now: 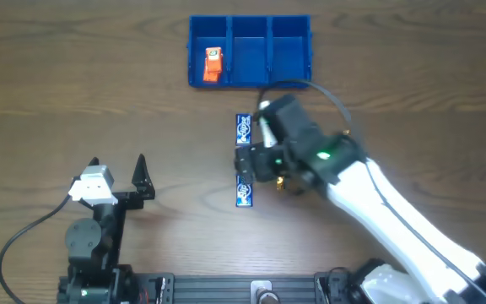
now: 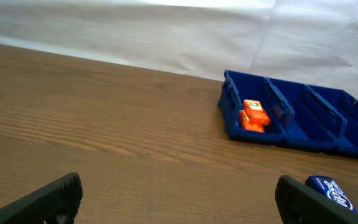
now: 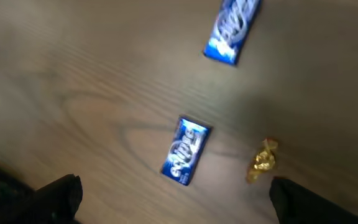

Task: Sort Candies Into Trays

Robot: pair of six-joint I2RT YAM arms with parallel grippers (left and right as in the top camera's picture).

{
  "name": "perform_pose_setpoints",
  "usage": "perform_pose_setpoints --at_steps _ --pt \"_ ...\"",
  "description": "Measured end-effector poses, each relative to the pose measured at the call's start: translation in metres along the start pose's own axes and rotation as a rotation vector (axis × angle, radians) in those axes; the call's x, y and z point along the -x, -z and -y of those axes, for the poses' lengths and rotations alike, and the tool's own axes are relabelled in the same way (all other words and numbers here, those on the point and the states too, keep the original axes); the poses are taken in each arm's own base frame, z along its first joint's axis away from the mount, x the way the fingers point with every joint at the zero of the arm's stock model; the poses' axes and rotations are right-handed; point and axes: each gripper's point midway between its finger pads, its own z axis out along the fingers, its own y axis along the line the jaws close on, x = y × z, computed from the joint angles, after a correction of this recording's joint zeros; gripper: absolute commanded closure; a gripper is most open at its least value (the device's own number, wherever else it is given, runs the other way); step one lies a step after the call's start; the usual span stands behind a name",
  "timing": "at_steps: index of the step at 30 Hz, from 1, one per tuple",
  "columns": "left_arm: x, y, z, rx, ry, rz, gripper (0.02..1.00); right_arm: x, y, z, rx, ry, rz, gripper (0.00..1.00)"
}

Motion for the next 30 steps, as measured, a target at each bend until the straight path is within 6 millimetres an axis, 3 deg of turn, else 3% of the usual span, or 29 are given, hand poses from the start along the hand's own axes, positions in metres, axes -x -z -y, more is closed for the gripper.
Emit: perform_pose_setpoints --at_steps 4,11,20,26,30 --pt "0.000 0.000 0.000 0.000 0.000 0.000 0.020 -0.026 -0.049 -0.009 -0.100 -0.019 -0.137 0.003" --pt "0.000 0.000 0.000 0.000 0.000 0.000 0.020 -0.060 -0.097 -0.006 -0.235 -0.071 -0.252 0.003" --pt "0.000 0.000 0.000 0.000 0.000 0.000 0.020 -0.068 -0.127 0.005 -0.297 -0.133 -0.279 0.003" --pt "0.000 0.000 0.000 0.000 0.000 0.000 0.020 -0.070 -0.131 0.007 -0.310 -0.173 -0.281 0.001" --pt "0.000 0.000 0.000 0.000 0.000 0.000 0.020 -0.069 -0.131 0.007 -0.311 -0.199 -0.274 0.056"
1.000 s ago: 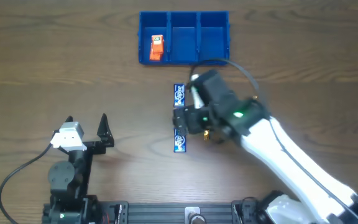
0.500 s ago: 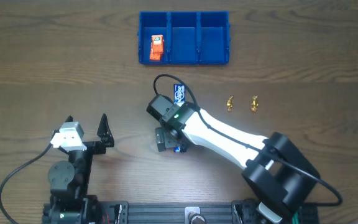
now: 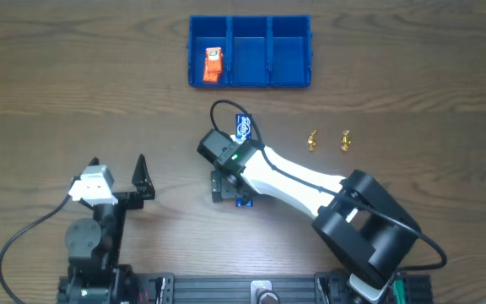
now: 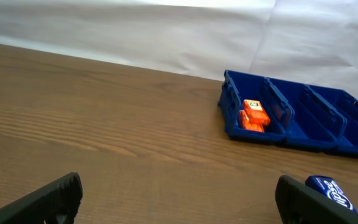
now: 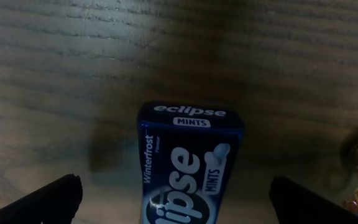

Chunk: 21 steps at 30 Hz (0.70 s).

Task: Sort Candies Into Trays

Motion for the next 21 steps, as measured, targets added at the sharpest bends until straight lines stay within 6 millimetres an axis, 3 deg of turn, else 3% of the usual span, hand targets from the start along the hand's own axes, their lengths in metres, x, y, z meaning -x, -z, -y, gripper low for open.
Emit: perform_pose_setpoints --at_steps 5,12,21 --pt "0.0000 0.0000 0.0000 0.000 0.000 0.000 0.020 0.0006 -0.0016 -0.0004 0.004 -0.029 0.005 0.123" --pt "0.0000 0.0000 0.0000 0.000 0.000 0.000 0.023 -0.0009 -0.0067 0.0009 -0.005 -0.043 -0.004 0.299" --pt "0.0000 0.0000 0.0000 0.000 0.000 0.000 0.023 -0.0005 -0.0100 0.0019 -0.014 -0.046 -0.004 0.687"
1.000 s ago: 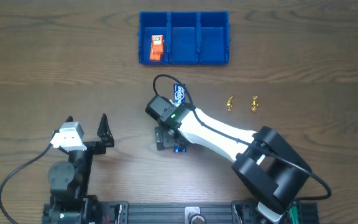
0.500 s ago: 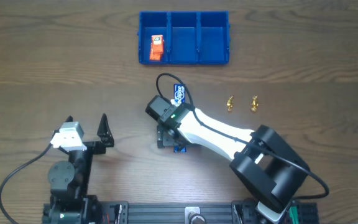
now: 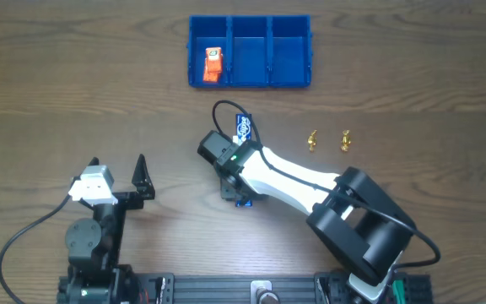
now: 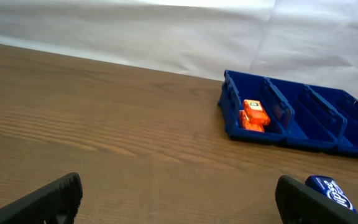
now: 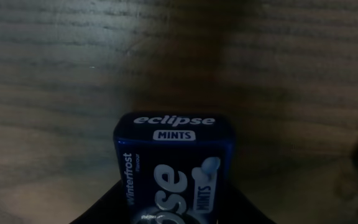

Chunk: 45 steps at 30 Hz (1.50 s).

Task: Sort Candies Into Trays

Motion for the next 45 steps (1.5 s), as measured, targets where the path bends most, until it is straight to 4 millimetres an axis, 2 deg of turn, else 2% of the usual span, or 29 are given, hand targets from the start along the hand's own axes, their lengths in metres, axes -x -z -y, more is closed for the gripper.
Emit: perform_pose_setpoints --at_steps 3,5,7,8,10,12,14,15,16,18,19,21,23,26,27,33,34,35,36,37,39,42,45 --pt "0.000 0.000 0.000 0.000 0.000 0.000 0.020 0.001 0.001 -0.002 0.004 0.003 0.005 0.698" --pt "0.000 0.000 0.000 0.000 0.000 0.000 0.020 -0.003 0.007 0.005 -0.023 0.015 0.007 0.737" --pt "0.000 0.000 0.000 0.000 0.000 0.000 0.020 0.000 0.033 0.009 -0.039 0.034 0.036 0.737" --pt "0.000 0.000 0.000 0.000 0.000 0.000 0.020 0.009 0.061 0.009 -0.042 0.045 0.078 0.739" --pt "0.000 0.000 0.000 0.000 0.000 0.000 0.020 0.048 0.135 0.000 0.009 0.052 0.229 0.739" --pt "0.000 0.000 0.000 0.000 0.000 0.000 0.020 0.098 0.205 -0.001 0.059 0.037 0.399 0.737" --pt "0.000 0.000 0.000 0.000 0.000 0.000 0.020 0.140 0.245 0.009 0.069 0.017 0.503 0.741" --pt "0.000 0.000 0.000 0.000 0.000 0.000 0.020 0.183 0.268 0.013 0.081 -0.009 0.599 0.752" --pt "0.000 0.000 0.000 0.000 0.000 -0.001 0.020 0.205 0.274 0.017 0.075 -0.020 0.636 0.774" --pt "0.000 0.000 0.000 0.000 0.000 -0.001 0.020 0.260 0.266 0.023 0.060 -0.036 0.710 0.779" --pt "0.000 0.000 0.000 0.000 0.000 -0.001 0.020 0.281 0.253 0.022 0.053 -0.031 0.727 0.779" --pt "0.000 0.000 0.000 0.000 0.000 0.000 0.020 0.310 0.215 0.025 0.032 -0.027 0.719 0.779" --pt "0.000 0.000 0.000 0.000 0.000 -0.001 0.020 0.327 0.173 0.025 0.016 -0.015 0.684 0.776" --pt "0.000 0.000 0.000 0.000 0.000 -0.001 0.020 0.333 0.135 0.023 0.010 0.001 0.636 0.776" --pt "0.000 0.000 0.000 0.000 0.000 -0.001 0.020 0.334 0.129 0.022 0.010 0.004 0.628 0.776" --pt "0.000 0.000 0.000 0.000 0.000 -0.001 0.020 0.337 0.130 0.019 0.019 0.019 0.641 0.715" --pt "0.000 0.000 0.000 0.000 0.000 -0.001 0.020 0.337 0.130 0.019 0.018 0.020 0.642 0.641" --pt "0.000 0.000 0.000 0.000 0.000 -0.001 0.020 0.337 0.130 0.019 0.019 0.022 0.643 0.463" --pt "0.000 0.000 0.000 0.000 0.000 -0.001 0.020 0.338 0.131 0.019 0.020 0.024 0.647 0.375" --pt "0.000 0.000 0.000 0.000 0.000 -0.001 0.020 0.339 0.131 0.018 0.021 0.026 0.650 0.329" --pt "0.000 0.000 0.000 0.000 0.000 -0.001 0.023 0.340 0.132 0.017 0.023 0.036 0.659 0.264" --pt "0.000 0.000 0.000 0.000 0.000 -0.001 0.020 0.339 0.132 0.017 0.014 0.057 0.654 0.248" --pt "0.000 0.000 0.000 0.000 0.000 -0.001 0.023 0.318 0.125 0.027 -0.028 0.082 0.562 0.233"
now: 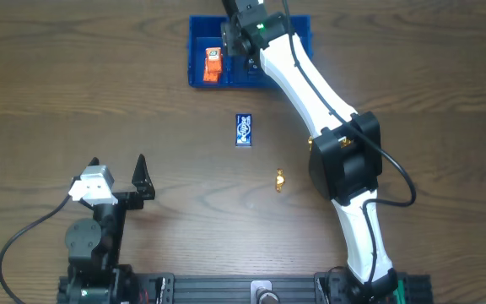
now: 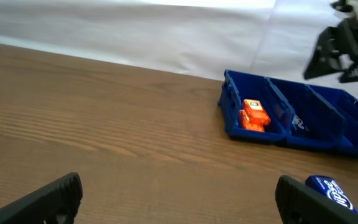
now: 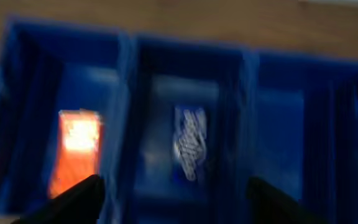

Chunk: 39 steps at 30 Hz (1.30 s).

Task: Sort Candies Into Trays

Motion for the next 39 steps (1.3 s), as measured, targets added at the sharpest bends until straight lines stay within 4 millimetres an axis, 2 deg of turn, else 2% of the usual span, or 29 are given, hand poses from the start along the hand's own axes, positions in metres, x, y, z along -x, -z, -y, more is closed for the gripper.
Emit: perform_pose_setpoints --at_steps 2,5,6,7,8,12,13,14,15,18,19,20,23,28,33,34,36,37,38,39 --pt "0.000 0.000 0.000 0.000 0.000 0.000 0.020 -0.009 0.027 0.004 -0.009 0.003 -0.045 0.224" --pt "0.000 0.000 0.000 0.000 0.000 0.000 0.020 -0.011 0.104 -0.001 0.023 -0.017 -0.029 0.220" --pt "0.000 0.000 0.000 0.000 0.000 -0.001 0.020 -0.012 0.110 -0.001 0.025 -0.031 -0.029 0.218" --pt "0.000 0.000 0.000 0.000 0.000 0.000 0.020 -0.026 0.145 -0.012 0.071 -0.022 -0.035 0.215" --pt "0.000 0.000 0.000 0.000 0.000 -0.001 0.020 -0.041 0.144 -0.022 0.093 -0.025 -0.061 0.215" --pt "0.000 0.000 0.000 0.000 0.000 0.000 0.020 -0.115 0.061 -0.037 0.084 -0.043 -0.217 0.222" --pt "0.000 0.000 0.000 0.000 0.000 -0.001 0.020 -0.145 0.037 -0.036 0.076 -0.044 -0.275 0.224" --pt "0.000 0.000 0.000 0.000 0.000 -0.001 0.020 -0.167 0.021 -0.035 0.069 -0.048 -0.316 0.224" --pt "0.000 0.000 0.000 0.000 0.000 -0.001 0.020 -0.180 0.012 -0.034 0.061 -0.055 -0.342 0.224" --pt "0.000 0.000 0.000 0.000 0.000 -0.001 0.020 -0.192 -0.003 -0.037 0.060 -0.074 -0.369 0.233" --pt "0.000 0.000 0.000 0.000 0.000 -0.001 0.020 -0.194 -0.005 -0.037 0.059 -0.077 -0.373 0.266" --pt "0.000 0.000 0.000 0.000 0.000 -0.001 0.020 -0.196 -0.008 -0.037 0.056 -0.081 -0.380 0.369" --pt "0.000 0.000 0.000 0.000 0.000 -0.001 0.020 -0.204 -0.016 -0.037 0.043 -0.096 -0.402 0.568" --pt "0.000 0.000 0.000 0.000 0.000 -0.001 0.020 -0.205 -0.018 -0.037 0.042 -0.102 -0.404 0.744" --pt "0.000 0.000 0.000 0.000 0.000 -0.001 0.020 -0.207 -0.014 -0.035 0.035 -0.100 -0.416 0.774" --pt "0.000 0.000 0.000 0.000 0.000 -0.001 0.020 -0.206 -0.004 -0.032 0.028 -0.095 -0.416 0.774" --pt "0.000 0.000 0.000 0.000 0.000 0.000 0.020 -0.180 0.030 -0.027 0.036 -0.099 -0.342 0.776" --pt "0.000 0.000 0.000 0.000 0.000 0.000 0.023 -0.153 0.063 -0.022 0.054 -0.101 -0.261 0.776" --pt "0.000 0.000 0.000 0.000 0.000 -0.001 0.020 -0.133 0.084 -0.020 0.064 -0.099 -0.207 0.781" --pt "0.000 0.000 0.000 0.000 0.000 -0.001 0.023 -0.086 0.128 -0.020 0.107 -0.106 -0.071 0.790"
